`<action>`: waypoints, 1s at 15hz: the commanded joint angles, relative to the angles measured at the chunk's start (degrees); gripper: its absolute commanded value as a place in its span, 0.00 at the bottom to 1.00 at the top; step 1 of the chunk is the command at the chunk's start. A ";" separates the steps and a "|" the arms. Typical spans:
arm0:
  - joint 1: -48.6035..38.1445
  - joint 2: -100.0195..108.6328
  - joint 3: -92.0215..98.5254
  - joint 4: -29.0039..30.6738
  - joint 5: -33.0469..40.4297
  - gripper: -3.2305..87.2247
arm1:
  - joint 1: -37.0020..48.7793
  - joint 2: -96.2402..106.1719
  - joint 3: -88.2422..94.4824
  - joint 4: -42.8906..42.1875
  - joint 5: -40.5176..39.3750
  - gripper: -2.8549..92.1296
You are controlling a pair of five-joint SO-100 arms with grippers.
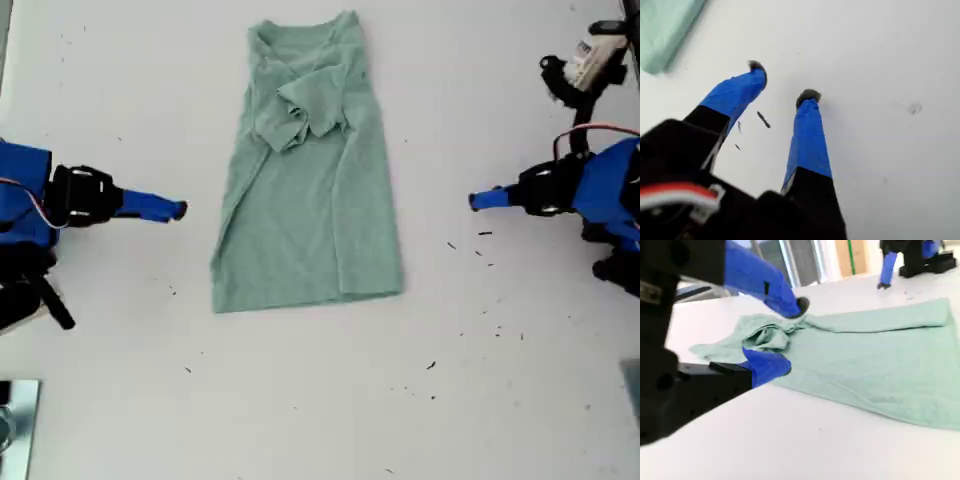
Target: Fold t shirt
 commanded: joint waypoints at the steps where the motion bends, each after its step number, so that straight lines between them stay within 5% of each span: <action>1: 2.55 0.53 0.62 0.09 0.09 0.03 | -0.35 0.70 2.55 0.35 16.35 0.18; 3: 1.32 0.53 0.53 0.09 0.09 0.03 | 0.09 0.70 2.55 0.35 28.30 0.12; 5: 1.41 0.53 0.53 0.09 0.09 0.03 | -1.49 0.70 2.46 0.44 27.69 0.05; 11: 4.13 -8.17 -15.03 1.85 -9.49 0.03 | -5.89 0.79 2.29 0.62 23.82 0.05; 15: 3.69 -60.47 -68.73 23.64 -6.59 0.03 | -6.77 0.79 2.29 0.88 24.08 0.05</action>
